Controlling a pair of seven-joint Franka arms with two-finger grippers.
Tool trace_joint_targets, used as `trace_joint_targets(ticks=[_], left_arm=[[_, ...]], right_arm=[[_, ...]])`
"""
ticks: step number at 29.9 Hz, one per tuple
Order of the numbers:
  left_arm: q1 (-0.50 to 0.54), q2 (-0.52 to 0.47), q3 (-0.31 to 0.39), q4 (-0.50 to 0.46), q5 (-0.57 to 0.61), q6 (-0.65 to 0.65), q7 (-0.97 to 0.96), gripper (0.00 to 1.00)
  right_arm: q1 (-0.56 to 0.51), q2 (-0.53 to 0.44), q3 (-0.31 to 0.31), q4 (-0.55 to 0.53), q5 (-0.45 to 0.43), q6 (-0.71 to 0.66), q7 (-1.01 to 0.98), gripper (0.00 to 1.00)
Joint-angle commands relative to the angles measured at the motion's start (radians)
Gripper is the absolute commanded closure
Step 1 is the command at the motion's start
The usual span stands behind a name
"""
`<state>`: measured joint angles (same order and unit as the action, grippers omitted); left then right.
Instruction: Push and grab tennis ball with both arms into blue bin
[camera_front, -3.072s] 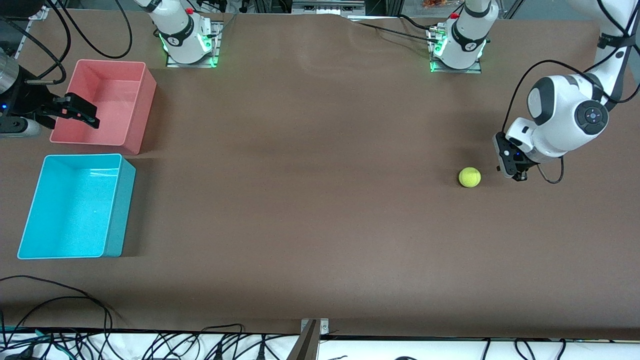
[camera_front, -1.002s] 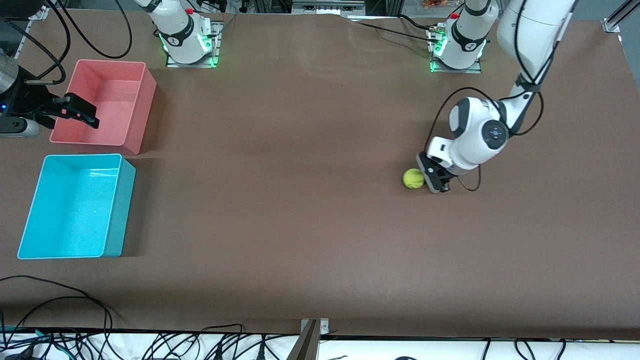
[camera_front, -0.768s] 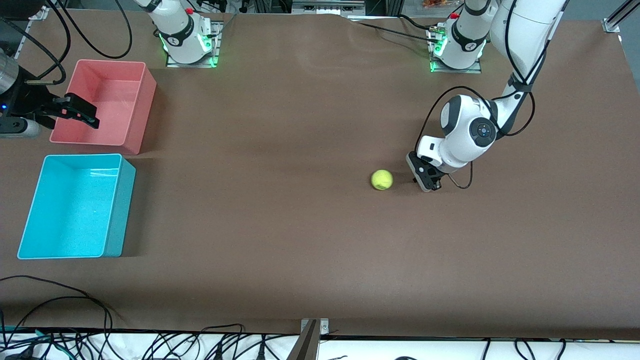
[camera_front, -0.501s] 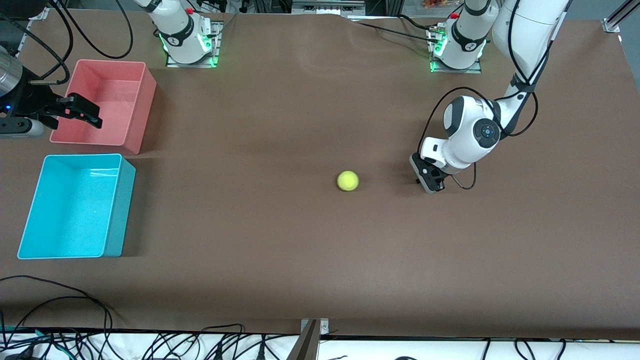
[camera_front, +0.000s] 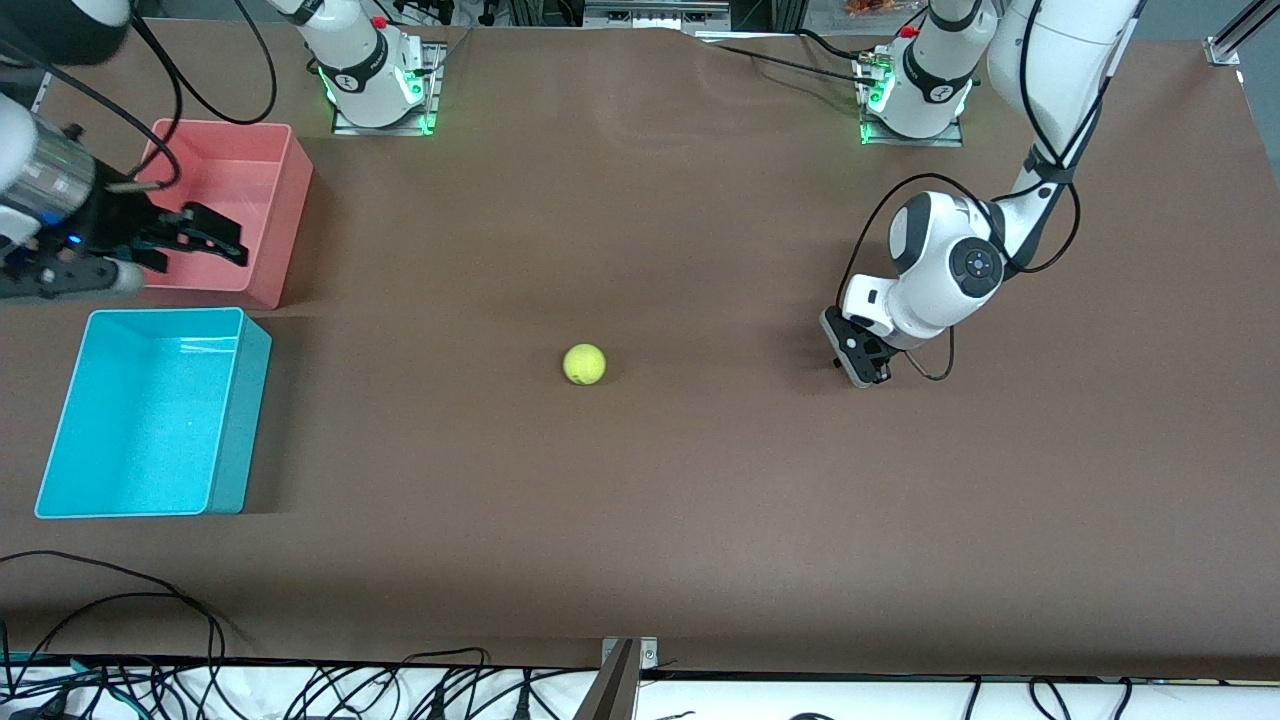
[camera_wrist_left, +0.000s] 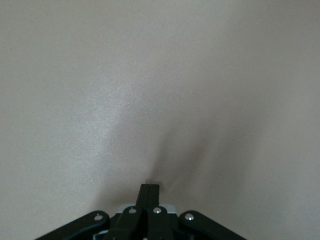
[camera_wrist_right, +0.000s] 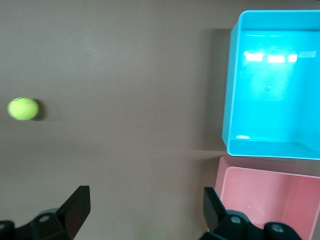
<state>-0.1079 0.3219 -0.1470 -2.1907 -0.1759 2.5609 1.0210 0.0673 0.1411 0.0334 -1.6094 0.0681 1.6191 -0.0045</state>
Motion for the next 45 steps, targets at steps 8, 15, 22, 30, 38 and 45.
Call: trace_joint_targets(ticks=[8,15,22,30,38,45], left_arm=[[0.019,-0.365,0.092,-0.027,0.162,-0.341,-0.073,1.0],[0.019,-0.443,0.11,-0.024,0.165,-0.432,-0.081,1.0],[0.019,-0.463,0.119,-0.008,0.17,-0.468,-0.087,1.0],[0.019,-0.489,0.132,0.141,0.196,-0.691,-0.292,1.0],[0.019,-0.495,0.167,0.302,0.228,-0.904,-0.484,1.0],[0.017,-0.501,0.176,0.391,0.228,-1.025,-0.633,1.0]], right_arm=[[0.072,0.138,-0.003,0.013,0.015,0.041,-0.015,0.0],[0.094,0.186,-0.003,-0.039,0.015,0.137,-0.015,0.0],[0.128,0.216,-0.003,-0.125,0.001,0.246,-0.011,0.0],[0.154,0.258,-0.004,-0.225,-0.089,0.398,-0.009,0.0],[0.155,0.301,-0.004,-0.257,-0.175,0.453,-0.011,0.0],[0.146,0.341,-0.007,-0.291,-0.283,0.524,-0.014,0.0]])
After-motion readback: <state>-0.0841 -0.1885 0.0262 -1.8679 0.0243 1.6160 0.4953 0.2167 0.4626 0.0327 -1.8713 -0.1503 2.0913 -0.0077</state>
